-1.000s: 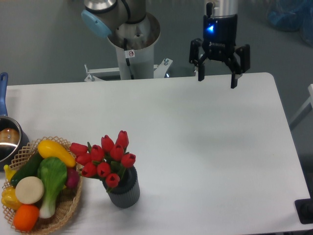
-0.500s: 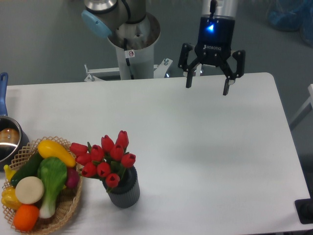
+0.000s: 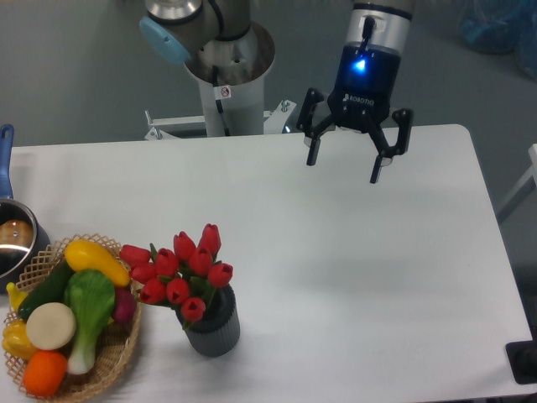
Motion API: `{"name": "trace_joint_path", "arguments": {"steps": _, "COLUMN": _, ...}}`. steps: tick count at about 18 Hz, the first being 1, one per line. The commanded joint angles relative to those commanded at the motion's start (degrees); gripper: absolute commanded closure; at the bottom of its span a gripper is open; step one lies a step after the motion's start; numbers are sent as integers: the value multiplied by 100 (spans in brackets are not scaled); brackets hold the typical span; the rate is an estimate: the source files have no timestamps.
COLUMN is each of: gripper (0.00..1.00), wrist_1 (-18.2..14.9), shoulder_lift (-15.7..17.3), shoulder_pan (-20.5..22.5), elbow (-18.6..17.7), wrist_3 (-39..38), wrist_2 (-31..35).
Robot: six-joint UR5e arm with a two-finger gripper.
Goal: Pick up the flowers from the vase
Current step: 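Move the open gripper down toward the red tulip bouquet in the vase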
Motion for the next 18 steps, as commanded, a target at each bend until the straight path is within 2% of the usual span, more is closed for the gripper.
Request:
{"name": "trace_joint_path", "arguments": {"steps": 2, "gripper": 0, "wrist_1": 123, "shoulder_lift": -27, "shoulder_pan": -9, "elbow": -9, "wrist_3": 0, "wrist_2": -35}}
{"name": "trace_joint_path", "arguments": {"steps": 8, "gripper": 0, "wrist_1": 141, "shoulder_lift": -211, "shoulder_pan": -264, "elbow": -44, "wrist_3": 0, "wrist_2": -79}}
{"name": "trace_joint_path", "arguments": {"steps": 12, "gripper": 0, "wrist_1": 150, "shoulder_lift": -536, "shoulder_pan": -439, "elbow": -35, "wrist_3": 26, "wrist_2": -395}}
{"name": "trace_joint_path", "arguments": {"steps": 18, "gripper": 0, "wrist_1": 132, "shoulder_lift": -765, "shoulder_pan": -580, "elbow": -96, "wrist_3": 88, "wrist_2": -993}}
